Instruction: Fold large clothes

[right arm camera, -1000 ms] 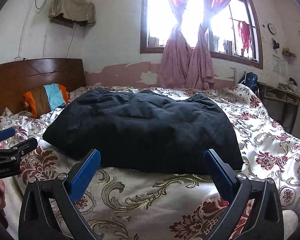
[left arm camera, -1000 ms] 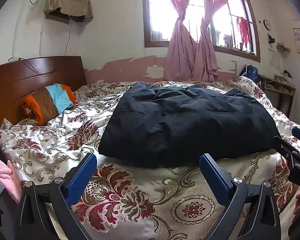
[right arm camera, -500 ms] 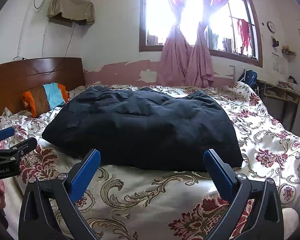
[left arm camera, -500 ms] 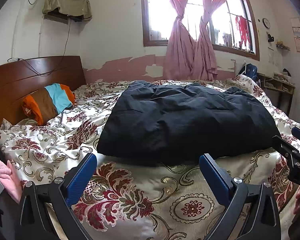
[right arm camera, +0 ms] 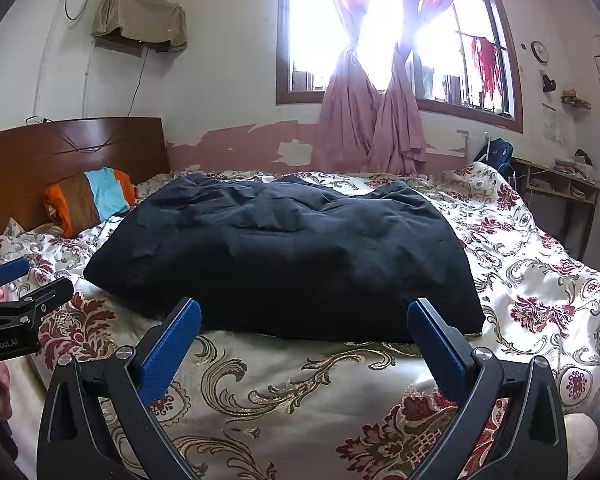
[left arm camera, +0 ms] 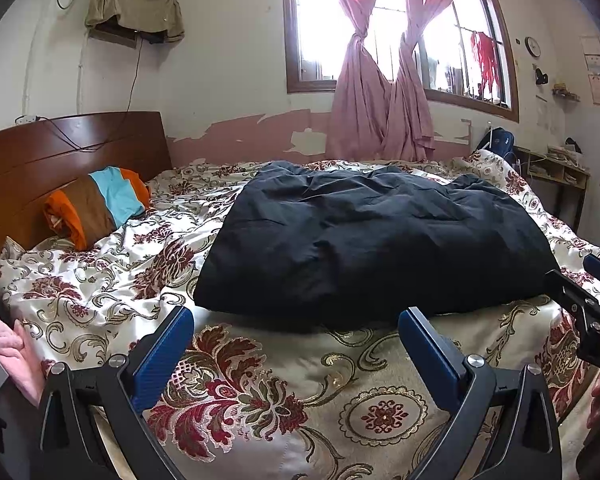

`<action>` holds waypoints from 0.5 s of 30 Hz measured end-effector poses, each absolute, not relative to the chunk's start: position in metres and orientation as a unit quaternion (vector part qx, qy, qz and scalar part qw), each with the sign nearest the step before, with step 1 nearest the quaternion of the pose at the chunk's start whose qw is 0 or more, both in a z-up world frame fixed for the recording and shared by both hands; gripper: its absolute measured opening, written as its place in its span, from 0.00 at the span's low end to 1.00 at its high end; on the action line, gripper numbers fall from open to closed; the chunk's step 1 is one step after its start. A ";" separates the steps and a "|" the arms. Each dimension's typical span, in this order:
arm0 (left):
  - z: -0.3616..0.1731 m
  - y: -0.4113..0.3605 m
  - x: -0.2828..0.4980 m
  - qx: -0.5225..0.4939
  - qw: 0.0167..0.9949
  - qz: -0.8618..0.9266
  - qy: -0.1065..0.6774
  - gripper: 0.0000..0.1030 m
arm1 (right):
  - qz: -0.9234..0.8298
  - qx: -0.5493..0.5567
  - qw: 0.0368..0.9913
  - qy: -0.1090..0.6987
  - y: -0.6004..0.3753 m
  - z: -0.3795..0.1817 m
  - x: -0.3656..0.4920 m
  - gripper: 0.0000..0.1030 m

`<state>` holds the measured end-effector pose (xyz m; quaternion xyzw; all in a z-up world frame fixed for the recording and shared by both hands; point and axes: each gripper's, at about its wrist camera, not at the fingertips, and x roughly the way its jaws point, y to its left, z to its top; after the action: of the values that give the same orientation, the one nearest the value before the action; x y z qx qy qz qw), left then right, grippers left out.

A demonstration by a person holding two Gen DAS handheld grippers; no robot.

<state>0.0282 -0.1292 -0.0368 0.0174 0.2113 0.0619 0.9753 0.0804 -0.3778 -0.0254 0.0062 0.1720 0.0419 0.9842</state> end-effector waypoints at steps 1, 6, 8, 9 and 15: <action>-0.036 -0.129 0.028 0.018 0.975 0.062 0.211 1.00 | 0.042 0.006 0.984 0.172 -0.378 -0.025 0.080 0.99; -0.036 -0.129 0.028 0.018 0.975 0.062 0.211 1.00 | 0.042 0.006 0.984 0.172 -0.378 -0.025 0.080 0.98; -0.036 -0.129 0.028 0.018 0.975 0.062 0.211 1.00 | 0.042 0.006 0.984 0.172 -0.378 -0.025 0.080 0.98; -0.036 -0.129 0.028 0.018 0.975 0.062 0.211 1.00 | 0.042 0.006 0.984 0.172 -0.378 -0.025 0.080 0.99; -0.036 -0.129 0.028 0.018 0.975 0.061 0.211 1.00 | 0.040 0.007 0.984 0.174 -0.377 -0.027 0.079 0.99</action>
<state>0.0282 -0.1286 -0.0356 0.0182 0.2115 0.0610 0.9753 0.0792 -0.3774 -0.0267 0.0071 0.1738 0.0401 0.9839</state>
